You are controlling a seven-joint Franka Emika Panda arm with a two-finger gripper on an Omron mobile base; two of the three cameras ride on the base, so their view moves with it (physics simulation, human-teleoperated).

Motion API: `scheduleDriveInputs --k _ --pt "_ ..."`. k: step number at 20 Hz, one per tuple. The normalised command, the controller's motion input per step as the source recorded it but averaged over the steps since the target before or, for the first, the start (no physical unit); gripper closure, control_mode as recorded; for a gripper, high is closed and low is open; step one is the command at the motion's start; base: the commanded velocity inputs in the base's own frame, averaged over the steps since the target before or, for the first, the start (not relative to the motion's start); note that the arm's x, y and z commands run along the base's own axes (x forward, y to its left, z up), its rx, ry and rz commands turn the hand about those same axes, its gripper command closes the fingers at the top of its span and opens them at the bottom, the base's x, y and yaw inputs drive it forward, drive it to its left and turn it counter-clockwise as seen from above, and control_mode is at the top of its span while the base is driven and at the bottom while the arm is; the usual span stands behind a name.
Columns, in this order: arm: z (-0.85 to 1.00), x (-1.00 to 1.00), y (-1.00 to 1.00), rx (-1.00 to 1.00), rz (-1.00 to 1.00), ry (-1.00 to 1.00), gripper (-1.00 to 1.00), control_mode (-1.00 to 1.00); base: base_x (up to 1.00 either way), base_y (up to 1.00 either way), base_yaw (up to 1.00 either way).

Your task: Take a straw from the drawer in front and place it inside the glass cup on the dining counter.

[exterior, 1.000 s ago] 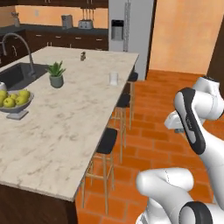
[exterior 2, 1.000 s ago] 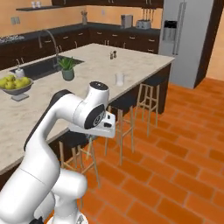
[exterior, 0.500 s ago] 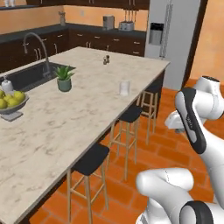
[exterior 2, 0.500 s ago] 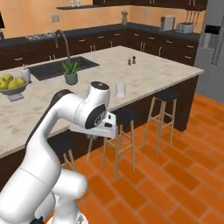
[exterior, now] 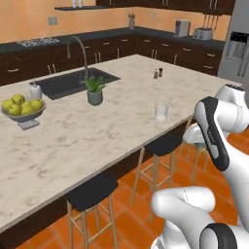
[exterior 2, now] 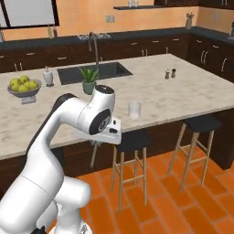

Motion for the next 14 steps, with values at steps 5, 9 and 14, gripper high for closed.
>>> scheduleDriveInputs --k 5,9,14 --pt "0.0 0.0 0.0 0.0 0.0 0.0 1.0 1.0 0.14 -0.97 0.52" --pt "0.0 0.0 0.0 0.0 0.0 0.0 1.0 1.0 0.13 -0.98 0.52" --pt "0.0 0.0 0.0 0.0 0.0 0.0 1.0 1.0 0.39 -0.91 0.48"
